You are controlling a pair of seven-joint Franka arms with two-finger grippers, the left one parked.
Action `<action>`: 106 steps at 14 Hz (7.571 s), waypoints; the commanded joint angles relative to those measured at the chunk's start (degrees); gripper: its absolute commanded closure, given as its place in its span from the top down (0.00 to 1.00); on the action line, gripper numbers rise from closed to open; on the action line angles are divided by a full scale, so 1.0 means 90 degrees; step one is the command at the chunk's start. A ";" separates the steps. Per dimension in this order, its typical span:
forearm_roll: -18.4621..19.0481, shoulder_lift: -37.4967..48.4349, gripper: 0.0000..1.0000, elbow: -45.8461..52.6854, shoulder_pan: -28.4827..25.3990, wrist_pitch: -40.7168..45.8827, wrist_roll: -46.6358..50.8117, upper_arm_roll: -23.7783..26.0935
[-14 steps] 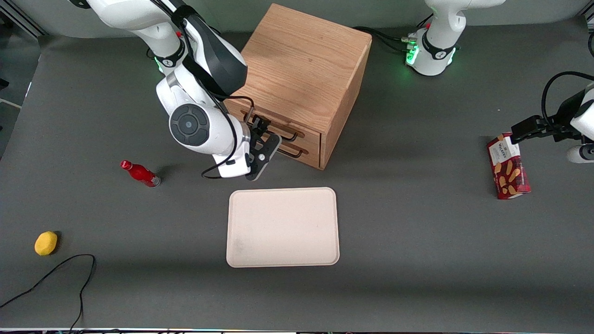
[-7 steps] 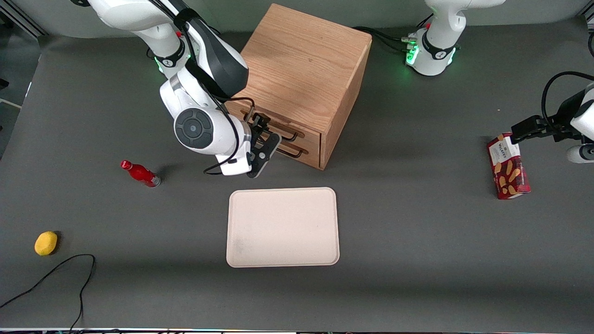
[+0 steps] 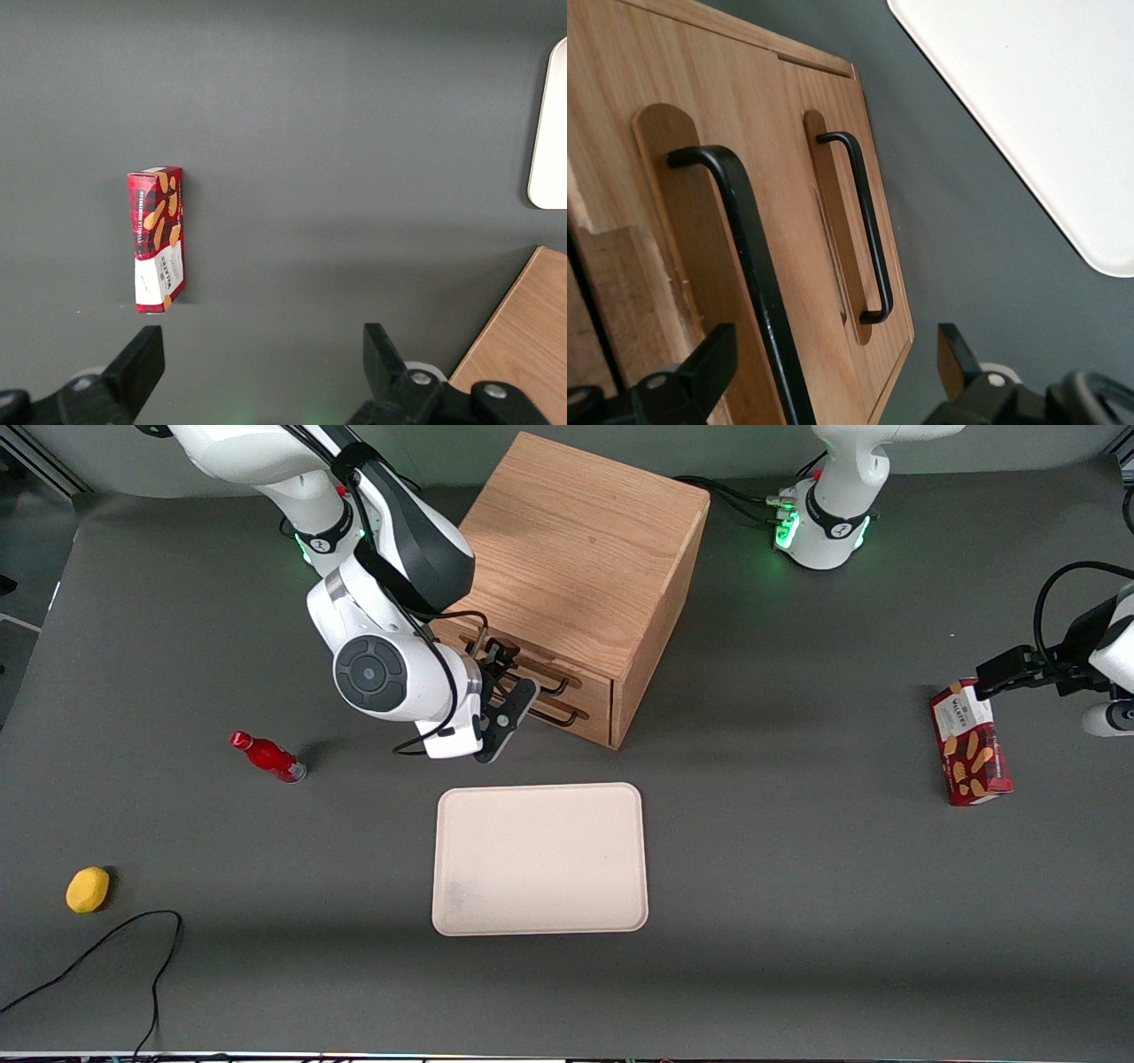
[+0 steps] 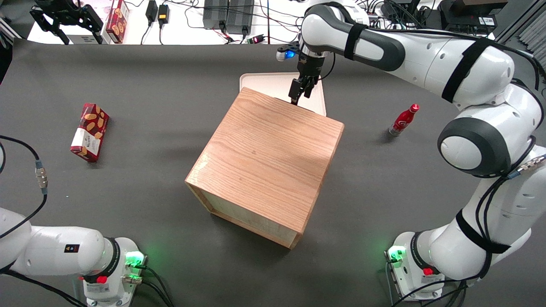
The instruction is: Open upper drawer
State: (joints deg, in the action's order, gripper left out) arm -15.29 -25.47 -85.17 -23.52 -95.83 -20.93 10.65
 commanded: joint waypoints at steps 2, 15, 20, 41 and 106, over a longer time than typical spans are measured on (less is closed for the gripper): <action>-0.0177 0.0115 1.00 -0.0225 -0.0091 -0.0134 -0.0106 -0.0050; -0.0167 -0.0031 1.00 -0.0420 -0.0033 -0.0700 -0.0194 -0.0109; -0.0157 -0.0070 1.00 -0.0274 0.0065 -0.0700 -0.0203 -0.0128; -0.0059 -0.0588 1.00 0.0469 0.0573 -0.0700 -0.0301 -0.0138; -0.0001 -0.1750 1.00 0.2051 0.1578 -0.1735 -0.0770 -0.0187</action>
State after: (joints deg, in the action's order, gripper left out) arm -15.34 -39.70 -68.63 -9.45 -110.45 -26.51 8.86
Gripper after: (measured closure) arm 0.000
